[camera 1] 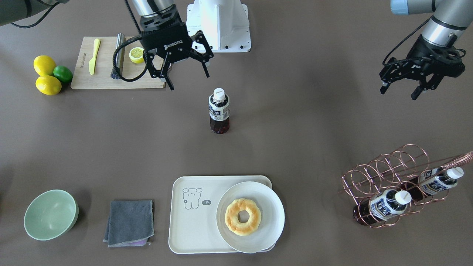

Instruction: Place tea on tray

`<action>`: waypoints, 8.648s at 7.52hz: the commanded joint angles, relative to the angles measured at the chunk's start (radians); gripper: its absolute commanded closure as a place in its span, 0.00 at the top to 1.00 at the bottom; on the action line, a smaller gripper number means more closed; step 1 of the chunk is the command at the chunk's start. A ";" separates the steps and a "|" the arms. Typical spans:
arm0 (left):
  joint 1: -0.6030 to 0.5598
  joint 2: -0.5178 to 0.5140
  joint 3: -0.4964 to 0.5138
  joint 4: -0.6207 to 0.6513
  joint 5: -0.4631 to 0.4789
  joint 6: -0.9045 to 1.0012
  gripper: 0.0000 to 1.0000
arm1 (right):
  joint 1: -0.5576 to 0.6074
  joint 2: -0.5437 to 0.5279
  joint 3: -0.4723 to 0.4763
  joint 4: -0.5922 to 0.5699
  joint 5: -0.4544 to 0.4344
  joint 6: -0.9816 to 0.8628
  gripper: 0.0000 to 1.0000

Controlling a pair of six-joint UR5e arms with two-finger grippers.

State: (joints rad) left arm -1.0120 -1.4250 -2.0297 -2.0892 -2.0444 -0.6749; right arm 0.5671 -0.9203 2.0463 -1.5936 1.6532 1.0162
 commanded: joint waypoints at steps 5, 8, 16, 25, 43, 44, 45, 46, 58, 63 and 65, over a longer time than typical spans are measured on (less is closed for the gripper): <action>-0.077 0.058 0.129 -0.155 -0.085 0.064 0.99 | -0.184 0.121 -0.133 -0.074 -0.288 0.061 0.98; -0.077 0.058 0.131 -0.157 -0.085 0.064 0.99 | -0.185 0.120 -0.164 -0.069 -0.302 0.058 0.90; -0.077 0.055 0.129 -0.157 -0.085 0.064 0.99 | -0.177 0.103 -0.213 0.029 -0.320 0.044 0.81; -0.077 0.051 0.131 -0.157 -0.085 0.064 0.99 | -0.184 0.093 -0.212 0.029 -0.320 0.047 0.66; -0.079 0.028 0.115 -0.153 -0.083 0.063 0.99 | 0.241 0.317 -0.807 0.327 -0.058 -0.079 0.00; -0.079 0.028 0.114 -0.153 -0.083 0.063 0.99 | 0.241 0.317 -0.807 0.331 -0.047 -0.071 0.00; -0.079 0.026 0.115 -0.153 -0.083 0.063 0.99 | 0.240 0.316 -0.811 0.334 -0.047 -0.071 0.00; -0.079 0.026 0.114 -0.153 -0.085 0.063 0.99 | 0.238 0.314 -0.818 0.359 -0.047 -0.070 0.00; -0.146 0.043 0.109 -0.152 -0.160 0.101 0.99 | 0.425 0.304 -0.697 0.145 0.310 -0.045 1.00; -0.541 0.061 0.123 0.211 -0.338 0.707 0.99 | 0.682 -0.142 -0.251 -0.184 0.511 -0.519 1.00; -0.631 0.034 0.129 0.375 -0.336 0.892 0.99 | 0.794 -0.384 -0.196 -0.177 0.511 -0.866 1.00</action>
State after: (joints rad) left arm -1.5553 -1.3652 -1.9065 -1.8667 -2.3750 0.0449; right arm 1.2530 -1.0937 1.7958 -1.7667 2.1502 0.4454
